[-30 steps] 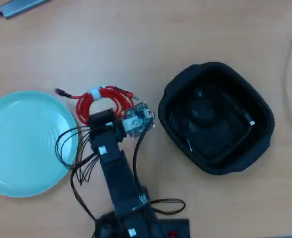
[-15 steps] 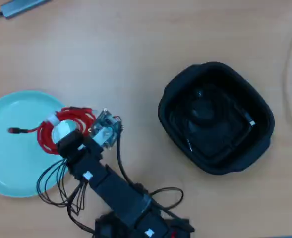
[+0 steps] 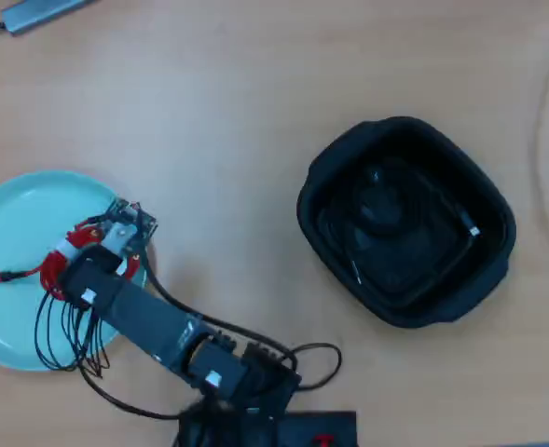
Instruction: Put a black charging cable in a black bowl and put a red charging cable in a green bowl
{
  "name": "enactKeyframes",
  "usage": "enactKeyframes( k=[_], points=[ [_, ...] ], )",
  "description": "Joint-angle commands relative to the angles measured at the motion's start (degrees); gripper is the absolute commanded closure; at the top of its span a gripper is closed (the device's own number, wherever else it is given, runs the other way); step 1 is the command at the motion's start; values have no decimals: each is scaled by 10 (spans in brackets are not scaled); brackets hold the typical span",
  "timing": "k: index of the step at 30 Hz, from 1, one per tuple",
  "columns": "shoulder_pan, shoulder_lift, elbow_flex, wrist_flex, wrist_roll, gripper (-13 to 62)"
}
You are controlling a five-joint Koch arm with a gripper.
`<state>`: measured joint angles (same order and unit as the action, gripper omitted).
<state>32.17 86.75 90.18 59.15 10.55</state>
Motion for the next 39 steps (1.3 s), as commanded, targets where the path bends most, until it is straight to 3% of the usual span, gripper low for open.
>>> enactKeyframes(
  k=[1, 13, 18, 27, 39],
  points=[
    [-9, -24, -149, -61, 10, 508],
    [-9, -65, -161, -62, 13, 148],
    [24, -62, -153, -6, 10, 141],
    [251, -48, -96, 185, -7, 141],
    [523, -49, 19, 112, -96, 133]
  ],
)
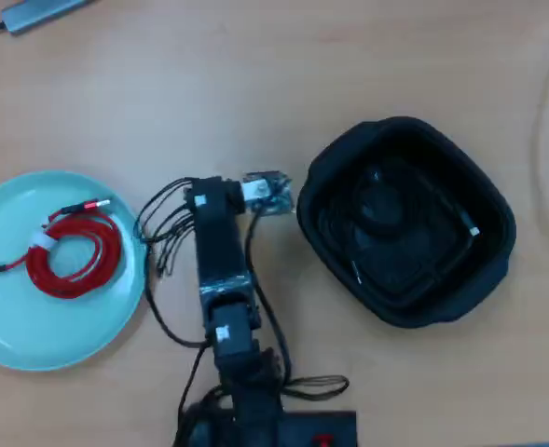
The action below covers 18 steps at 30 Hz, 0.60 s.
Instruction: Put a black charging cable in a black bowl and put a red charging cable in a green bowl
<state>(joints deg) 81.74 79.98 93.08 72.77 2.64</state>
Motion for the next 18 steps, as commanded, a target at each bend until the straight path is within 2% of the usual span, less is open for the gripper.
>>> enactKeyframes(
  k=[1, 6, 10, 18],
  points=[
    [50, 19, 7, -36, -25, 133],
    [171, 40, 160, -191, -100, 133],
    [193, 52, 268, -327, -107, 140],
    [190, 47, 286, -393, -109, 133]
  ],
)
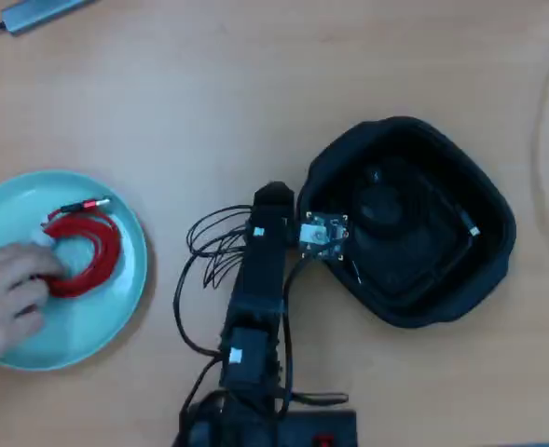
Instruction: Put a black charging cable in a black bowl and put a red charging cable in a green bowl
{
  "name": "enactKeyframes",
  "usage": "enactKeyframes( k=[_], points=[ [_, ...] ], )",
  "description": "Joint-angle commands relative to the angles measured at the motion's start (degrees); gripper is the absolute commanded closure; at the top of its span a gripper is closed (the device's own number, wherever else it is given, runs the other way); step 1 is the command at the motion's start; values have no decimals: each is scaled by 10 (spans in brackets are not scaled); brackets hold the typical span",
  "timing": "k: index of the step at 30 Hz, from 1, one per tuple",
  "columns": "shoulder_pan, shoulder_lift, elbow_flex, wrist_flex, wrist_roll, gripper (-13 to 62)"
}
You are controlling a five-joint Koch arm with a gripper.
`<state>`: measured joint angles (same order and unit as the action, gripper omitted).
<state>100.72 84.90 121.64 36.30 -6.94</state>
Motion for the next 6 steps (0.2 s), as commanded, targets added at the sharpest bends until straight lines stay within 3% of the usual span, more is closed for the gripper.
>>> enactKeyframes(
  k=[1, 6],
  points=[
    [1, -3, -1, -33, -13, 132],
    [4, -4, 4, -40, -13, 134]
  ],
)
